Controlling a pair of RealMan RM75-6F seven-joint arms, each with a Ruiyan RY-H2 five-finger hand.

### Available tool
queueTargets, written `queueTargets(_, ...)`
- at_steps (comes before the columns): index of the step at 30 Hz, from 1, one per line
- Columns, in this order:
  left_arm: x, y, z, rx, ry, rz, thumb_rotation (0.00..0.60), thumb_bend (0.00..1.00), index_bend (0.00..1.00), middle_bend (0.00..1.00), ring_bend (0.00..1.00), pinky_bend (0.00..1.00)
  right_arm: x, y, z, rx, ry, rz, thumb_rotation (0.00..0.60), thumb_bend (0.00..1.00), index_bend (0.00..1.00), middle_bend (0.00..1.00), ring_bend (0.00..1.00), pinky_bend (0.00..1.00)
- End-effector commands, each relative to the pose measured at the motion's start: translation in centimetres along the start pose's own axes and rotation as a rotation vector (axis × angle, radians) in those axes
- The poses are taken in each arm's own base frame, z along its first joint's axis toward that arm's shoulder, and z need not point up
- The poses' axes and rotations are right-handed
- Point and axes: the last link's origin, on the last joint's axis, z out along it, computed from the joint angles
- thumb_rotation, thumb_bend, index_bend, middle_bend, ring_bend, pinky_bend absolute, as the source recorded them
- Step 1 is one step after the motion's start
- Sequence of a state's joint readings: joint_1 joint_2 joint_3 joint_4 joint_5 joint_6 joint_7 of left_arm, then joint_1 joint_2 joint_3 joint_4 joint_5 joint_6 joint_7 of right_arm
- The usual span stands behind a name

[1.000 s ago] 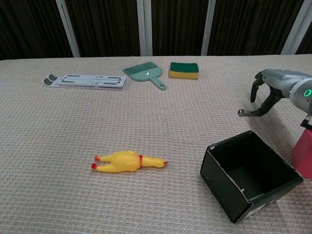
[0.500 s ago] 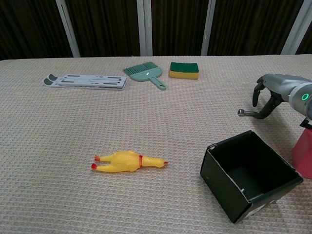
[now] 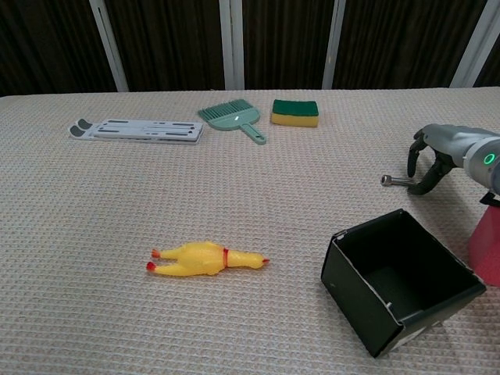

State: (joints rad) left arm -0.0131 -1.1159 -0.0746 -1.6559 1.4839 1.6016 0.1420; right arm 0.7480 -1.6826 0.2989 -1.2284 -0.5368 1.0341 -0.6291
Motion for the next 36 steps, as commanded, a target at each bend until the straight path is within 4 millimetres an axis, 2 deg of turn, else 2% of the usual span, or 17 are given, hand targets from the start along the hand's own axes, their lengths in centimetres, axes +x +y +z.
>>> queueTargets(1,0.01,-0.05,0.04,0.003,-0.001,-0.001,0.600,0.23,0.11,0.00,0.00,0.00,-0.10,0.02,0.07,-0.003,-0.004,0.001,0.600,0.29,0.54,0.08,0.09,0.00)
queueTargets(6,0.03,-0.07,0.07,0.004,0.001,-0.002,0.600,0.23,0.11,0.00,0.00,0.00,-0.16,-0.04,0.19,-0.004,-0.002,0.005,0.600,0.32,0.55,0.08,0.09,0.00)
queueTargets(21,-0.08,0.01,0.13,0.005,-0.003,0.000,0.600,0.23,0.11,0.00,0.00,0.00,-0.32,-0.13,0.44,-0.007,-0.010,0.007,0.600,0.32,0.56,0.08,0.10,0.00)
queueTargets(29,-0.07,0.00,0.16,0.008,-0.001,-0.002,0.600,0.23,0.11,0.00,0.00,0.00,-0.42,-0.35,0.44,-0.007,-0.013,0.020,0.600,0.35,0.63,0.09,0.10,0.00)
queueTargets(36,-0.08,-0.03,0.20,0.011,-0.003,-0.002,0.600,0.23,0.11,0.00,0.00,0.00,-0.46,-0.62,0.40,0.001,-0.016,0.020,0.600,0.35,0.65,0.09,0.10,0.00)
